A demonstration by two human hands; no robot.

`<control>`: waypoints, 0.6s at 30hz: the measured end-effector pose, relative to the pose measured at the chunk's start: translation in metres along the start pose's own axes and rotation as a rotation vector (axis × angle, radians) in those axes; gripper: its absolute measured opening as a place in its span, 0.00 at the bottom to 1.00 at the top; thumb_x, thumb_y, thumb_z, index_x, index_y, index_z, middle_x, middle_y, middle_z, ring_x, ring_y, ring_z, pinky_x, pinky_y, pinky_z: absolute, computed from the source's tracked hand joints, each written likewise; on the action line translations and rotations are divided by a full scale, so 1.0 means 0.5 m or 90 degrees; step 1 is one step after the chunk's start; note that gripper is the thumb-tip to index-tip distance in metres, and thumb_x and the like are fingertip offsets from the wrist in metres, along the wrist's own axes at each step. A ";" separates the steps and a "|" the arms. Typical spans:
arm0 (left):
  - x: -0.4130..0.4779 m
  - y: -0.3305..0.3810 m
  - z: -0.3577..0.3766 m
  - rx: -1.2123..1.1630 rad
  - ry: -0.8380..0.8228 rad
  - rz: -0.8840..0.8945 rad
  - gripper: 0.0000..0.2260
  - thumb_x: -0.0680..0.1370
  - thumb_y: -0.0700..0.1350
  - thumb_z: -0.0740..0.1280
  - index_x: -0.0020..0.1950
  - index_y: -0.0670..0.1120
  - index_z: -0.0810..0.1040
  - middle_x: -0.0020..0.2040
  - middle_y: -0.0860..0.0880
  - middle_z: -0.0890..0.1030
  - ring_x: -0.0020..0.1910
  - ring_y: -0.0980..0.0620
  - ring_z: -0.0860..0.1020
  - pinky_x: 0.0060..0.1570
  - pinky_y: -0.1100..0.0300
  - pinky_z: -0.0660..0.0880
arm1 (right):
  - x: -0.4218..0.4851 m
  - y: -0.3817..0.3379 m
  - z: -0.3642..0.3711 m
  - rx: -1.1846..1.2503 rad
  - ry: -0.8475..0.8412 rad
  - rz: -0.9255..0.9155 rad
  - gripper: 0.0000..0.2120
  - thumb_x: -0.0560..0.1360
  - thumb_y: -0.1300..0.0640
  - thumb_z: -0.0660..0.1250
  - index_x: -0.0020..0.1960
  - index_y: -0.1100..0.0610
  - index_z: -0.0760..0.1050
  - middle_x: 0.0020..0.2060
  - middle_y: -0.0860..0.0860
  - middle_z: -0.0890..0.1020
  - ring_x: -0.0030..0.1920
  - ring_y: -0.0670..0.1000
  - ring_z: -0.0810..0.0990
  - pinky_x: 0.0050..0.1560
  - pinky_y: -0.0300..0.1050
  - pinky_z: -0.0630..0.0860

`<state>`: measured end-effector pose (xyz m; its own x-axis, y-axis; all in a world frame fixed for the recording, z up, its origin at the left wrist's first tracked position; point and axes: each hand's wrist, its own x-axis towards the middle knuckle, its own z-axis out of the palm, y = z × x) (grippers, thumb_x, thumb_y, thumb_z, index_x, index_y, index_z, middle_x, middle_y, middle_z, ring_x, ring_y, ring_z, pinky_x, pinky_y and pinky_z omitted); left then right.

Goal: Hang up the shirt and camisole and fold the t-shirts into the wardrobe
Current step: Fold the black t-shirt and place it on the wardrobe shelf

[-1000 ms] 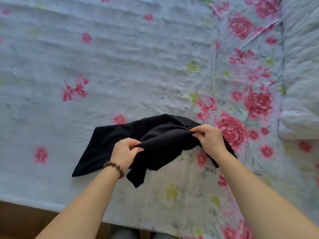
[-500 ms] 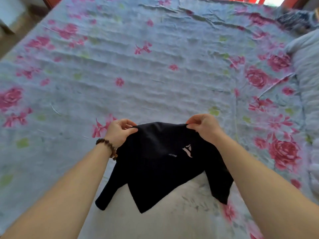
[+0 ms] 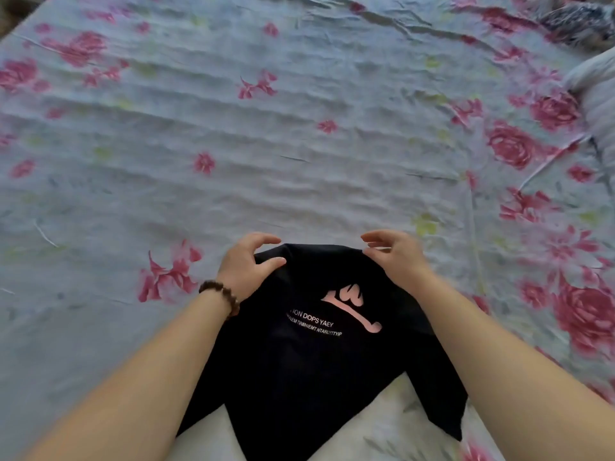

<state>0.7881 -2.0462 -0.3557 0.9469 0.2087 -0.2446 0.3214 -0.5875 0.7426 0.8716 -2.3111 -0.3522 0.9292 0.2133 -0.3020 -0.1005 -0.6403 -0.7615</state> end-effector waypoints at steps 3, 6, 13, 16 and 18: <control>-0.030 0.054 0.036 -0.007 -0.026 0.108 0.17 0.71 0.45 0.75 0.58 0.50 0.79 0.54 0.56 0.78 0.53 0.59 0.75 0.58 0.65 0.70 | -0.052 0.014 -0.038 0.007 0.078 0.020 0.09 0.74 0.61 0.70 0.53 0.54 0.81 0.45 0.45 0.81 0.46 0.43 0.80 0.46 0.29 0.73; -0.064 0.076 0.093 0.055 -0.055 0.164 0.17 0.71 0.48 0.75 0.58 0.51 0.79 0.54 0.57 0.79 0.53 0.58 0.76 0.58 0.62 0.72 | -0.120 0.054 -0.037 -0.051 0.154 0.047 0.09 0.71 0.60 0.72 0.52 0.56 0.81 0.44 0.47 0.81 0.46 0.49 0.80 0.50 0.42 0.77; -0.060 0.018 0.197 0.381 -0.128 0.138 0.27 0.74 0.53 0.69 0.71 0.55 0.67 0.70 0.56 0.67 0.69 0.53 0.64 0.68 0.56 0.61 | -0.204 0.151 0.033 -0.198 0.060 0.062 0.28 0.71 0.54 0.73 0.69 0.49 0.70 0.63 0.46 0.71 0.66 0.46 0.64 0.65 0.39 0.64; -0.035 -0.009 0.212 0.401 -0.097 0.138 0.24 0.75 0.47 0.69 0.71 0.53 0.68 0.68 0.54 0.69 0.68 0.52 0.66 0.66 0.56 0.63 | -0.193 0.181 0.057 -0.248 0.024 0.081 0.32 0.71 0.57 0.73 0.72 0.47 0.66 0.69 0.47 0.67 0.71 0.49 0.60 0.71 0.45 0.62; -0.016 -0.023 0.214 0.399 -0.076 0.158 0.19 0.77 0.45 0.67 0.67 0.52 0.73 0.63 0.54 0.74 0.63 0.52 0.70 0.61 0.57 0.67 | -0.180 0.199 0.066 -0.251 0.035 0.089 0.30 0.72 0.60 0.71 0.72 0.48 0.67 0.69 0.48 0.69 0.71 0.50 0.62 0.70 0.45 0.63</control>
<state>0.7780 -2.1247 -0.4288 0.9764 -0.0569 -0.2084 0.0068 -0.9560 0.2932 0.7660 -2.3694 -0.4198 0.9350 0.0714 -0.3473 -0.0927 -0.8962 -0.4338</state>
